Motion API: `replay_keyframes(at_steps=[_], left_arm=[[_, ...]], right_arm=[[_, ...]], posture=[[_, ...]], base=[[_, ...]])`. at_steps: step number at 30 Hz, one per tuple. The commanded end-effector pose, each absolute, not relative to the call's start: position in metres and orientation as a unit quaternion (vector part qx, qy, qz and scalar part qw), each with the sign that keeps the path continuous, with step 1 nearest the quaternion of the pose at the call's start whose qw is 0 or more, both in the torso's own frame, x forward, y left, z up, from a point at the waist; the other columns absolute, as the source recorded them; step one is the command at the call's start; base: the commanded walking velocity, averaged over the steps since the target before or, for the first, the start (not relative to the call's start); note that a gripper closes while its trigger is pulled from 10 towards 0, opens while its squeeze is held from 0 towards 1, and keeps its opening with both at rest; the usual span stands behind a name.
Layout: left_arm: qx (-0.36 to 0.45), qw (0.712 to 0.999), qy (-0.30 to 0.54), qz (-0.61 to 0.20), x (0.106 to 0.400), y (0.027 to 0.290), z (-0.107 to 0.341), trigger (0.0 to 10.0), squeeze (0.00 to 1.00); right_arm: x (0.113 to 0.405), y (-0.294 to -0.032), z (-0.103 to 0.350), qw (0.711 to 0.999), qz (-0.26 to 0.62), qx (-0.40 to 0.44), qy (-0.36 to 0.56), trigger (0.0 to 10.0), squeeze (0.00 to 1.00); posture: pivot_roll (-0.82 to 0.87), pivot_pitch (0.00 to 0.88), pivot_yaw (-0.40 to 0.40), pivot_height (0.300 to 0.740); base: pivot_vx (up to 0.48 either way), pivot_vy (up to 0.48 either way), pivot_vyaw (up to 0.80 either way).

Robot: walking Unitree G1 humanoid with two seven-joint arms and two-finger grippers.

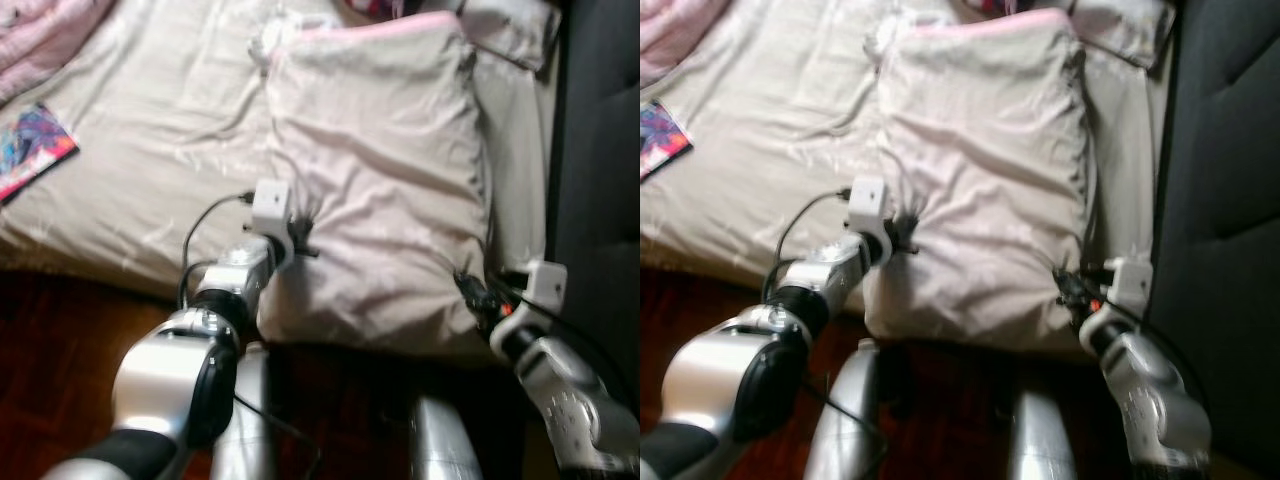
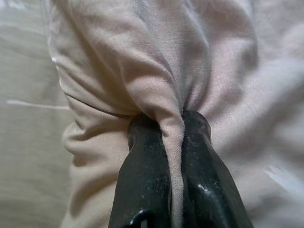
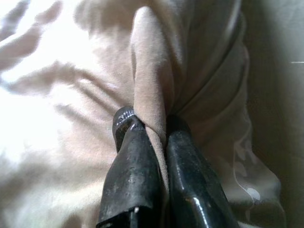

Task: Clean up the room

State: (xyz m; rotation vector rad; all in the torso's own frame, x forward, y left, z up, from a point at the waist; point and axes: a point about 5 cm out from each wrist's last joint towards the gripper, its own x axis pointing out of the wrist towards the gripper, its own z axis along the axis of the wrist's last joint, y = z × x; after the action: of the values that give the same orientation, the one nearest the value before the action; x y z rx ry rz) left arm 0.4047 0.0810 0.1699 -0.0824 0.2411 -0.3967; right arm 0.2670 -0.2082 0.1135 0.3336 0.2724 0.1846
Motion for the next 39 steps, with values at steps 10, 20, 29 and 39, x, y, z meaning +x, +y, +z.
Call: replay_keyframes(at_steps=[10, 20, 29, 39], left_arm=[[-0.11, 0.909, 0.134, -0.38, 0.381, -0.007, 0.18, 10.0, 0.0], [-0.128, 0.866, 0.12, -0.468, 0.368, -0.036, 0.191, 10.0, 0.0], [-0.149, 0.886, 0.13, -0.418, 0.374, -0.022, 0.181, 10.0, 0.0], [-0.192, 0.913, 0.136, -0.334, 0.386, 0.01, 0.173, 10.0, 0.0]], right_arm=[[0.191, -0.182, 0.104, 0.942, 0.188, 0.176, 0.217, 0.0, 0.0], [0.163, -0.206, 0.097, 0.95, 0.09, 0.157, 0.254, 0.0, 0.0], [0.185, -0.237, 0.097, 0.971, -0.066, 0.096, 0.207, 0.0, 0.0], [0.219, -0.27, 0.112, 0.969, -0.198, 0.071, 0.131, 0.0, 0.0]], posture=[[-0.25, 0.56, 0.113, 0.636], [-0.27, 0.555, 0.126, 0.636], [-0.26, 0.551, 0.134, 0.636], [-0.25, 0.551, 0.131, 0.636]], base=[[0.0, 0.0, 0.0], [0.0, 0.0, 0.0], [0.0, 0.0, 0.0], [0.0, 0.0, 0.0]])
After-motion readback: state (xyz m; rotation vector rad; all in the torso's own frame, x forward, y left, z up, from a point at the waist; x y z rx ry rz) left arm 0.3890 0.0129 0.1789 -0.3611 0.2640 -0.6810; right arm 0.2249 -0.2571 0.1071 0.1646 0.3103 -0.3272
